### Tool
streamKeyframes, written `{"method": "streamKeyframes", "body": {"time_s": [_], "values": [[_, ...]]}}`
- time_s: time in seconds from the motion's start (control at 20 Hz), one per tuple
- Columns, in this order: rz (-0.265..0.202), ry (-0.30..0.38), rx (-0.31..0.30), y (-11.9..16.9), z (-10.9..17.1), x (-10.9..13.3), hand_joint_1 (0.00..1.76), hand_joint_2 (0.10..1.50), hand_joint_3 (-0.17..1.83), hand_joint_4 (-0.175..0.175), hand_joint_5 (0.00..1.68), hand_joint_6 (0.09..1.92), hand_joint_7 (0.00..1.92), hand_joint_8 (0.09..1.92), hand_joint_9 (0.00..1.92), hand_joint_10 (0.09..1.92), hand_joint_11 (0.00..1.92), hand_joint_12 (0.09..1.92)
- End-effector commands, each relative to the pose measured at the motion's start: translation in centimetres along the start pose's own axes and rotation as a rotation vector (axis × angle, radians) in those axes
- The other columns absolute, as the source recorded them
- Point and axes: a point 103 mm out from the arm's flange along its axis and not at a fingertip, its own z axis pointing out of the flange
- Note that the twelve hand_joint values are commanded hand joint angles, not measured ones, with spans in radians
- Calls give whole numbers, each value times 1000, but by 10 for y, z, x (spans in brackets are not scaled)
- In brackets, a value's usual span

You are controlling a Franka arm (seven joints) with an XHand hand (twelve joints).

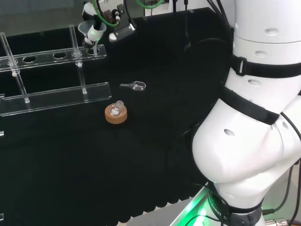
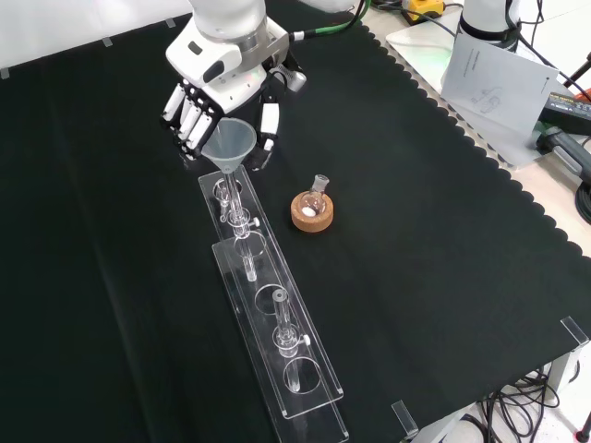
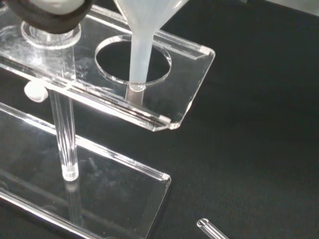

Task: Put the funnel back on the funnel stand.

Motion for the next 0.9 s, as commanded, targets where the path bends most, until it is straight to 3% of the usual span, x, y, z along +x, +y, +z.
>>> {"method": "streamKeyframes", "body": {"time_s": [0.05,0.25,0.4,0.6,0.7,0.9], "values": [[-4,7,22,3,9,1,769,794,493,-19,683,723,615,748,915,514,572,1245],[-14,19,41,4,14,4,749,781,490,-34,559,704,492,764,815,543,550,1255],[-30,44,97,4,17,5,663,729,444,-54,365,485,271,752,611,599,462,1301],[-46,49,137,1,18,9,547,685,337,-63,268,175,63,718,367,697,324,1358],[-47,48,131,-4,16,10,509,676,287,-62,237,90,16,668,283,723,261,1380],[-31,47,86,-22,3,9,483,670,246,-60,221,87,0,616,234,738,214,1393]]}}
